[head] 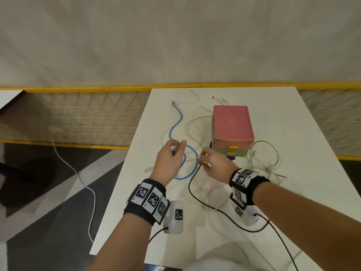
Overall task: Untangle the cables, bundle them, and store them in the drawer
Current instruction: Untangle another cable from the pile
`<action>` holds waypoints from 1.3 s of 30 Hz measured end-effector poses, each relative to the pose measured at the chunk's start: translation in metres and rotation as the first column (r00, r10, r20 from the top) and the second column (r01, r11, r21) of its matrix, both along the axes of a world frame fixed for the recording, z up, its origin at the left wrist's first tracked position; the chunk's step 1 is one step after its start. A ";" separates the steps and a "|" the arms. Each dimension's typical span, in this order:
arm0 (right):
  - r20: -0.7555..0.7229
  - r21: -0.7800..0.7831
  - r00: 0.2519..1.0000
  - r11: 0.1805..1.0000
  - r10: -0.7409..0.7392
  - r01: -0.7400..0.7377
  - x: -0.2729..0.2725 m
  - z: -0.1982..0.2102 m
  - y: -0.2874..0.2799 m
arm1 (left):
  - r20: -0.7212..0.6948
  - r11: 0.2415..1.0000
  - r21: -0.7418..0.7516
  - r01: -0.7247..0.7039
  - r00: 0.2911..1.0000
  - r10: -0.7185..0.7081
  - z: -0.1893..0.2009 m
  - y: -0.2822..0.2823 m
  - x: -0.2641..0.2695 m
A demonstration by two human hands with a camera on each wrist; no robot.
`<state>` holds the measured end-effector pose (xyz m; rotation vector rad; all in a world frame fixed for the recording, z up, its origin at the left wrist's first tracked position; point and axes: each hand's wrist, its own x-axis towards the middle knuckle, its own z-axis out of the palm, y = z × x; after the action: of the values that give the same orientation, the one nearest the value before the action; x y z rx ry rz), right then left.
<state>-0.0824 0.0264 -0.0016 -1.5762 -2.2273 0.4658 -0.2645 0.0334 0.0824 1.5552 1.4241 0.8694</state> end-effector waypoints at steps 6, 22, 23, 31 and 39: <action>-0.445 0.281 0.895 0.951 0.010 0.129 -0.015 0.055 -0.004 | 0.129 0.995 -0.065 -0.082 0.988 0.090 0.008 0.016 0.008; -0.776 -0.009 0.624 0.990 -0.094 0.138 -0.016 0.083 -0.022 | 0.157 0.993 0.083 0.087 0.983 -0.099 0.035 0.024 0.040; -0.702 0.004 0.707 0.992 -0.085 0.124 -0.014 0.080 -0.023 | 0.236 0.995 0.081 0.050 0.969 -0.068 0.040 0.026 0.039; -0.481 -0.150 0.863 0.984 -0.157 0.096 0.021 0.059 -0.037 | 0.694 0.999 -0.041 0.025 0.720 0.011 0.079 0.037 0.017; -0.525 -0.028 0.849 0.998 -0.055 0.048 0.029 0.100 -0.022 | -0.250 0.893 -0.037 0.449 0.861 -0.444 0.060 0.011 0.033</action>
<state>-0.0532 0.0044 0.0981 -1.3065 -1.7586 0.7915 -0.2314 0.0442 0.1420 1.9639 1.1438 0.4170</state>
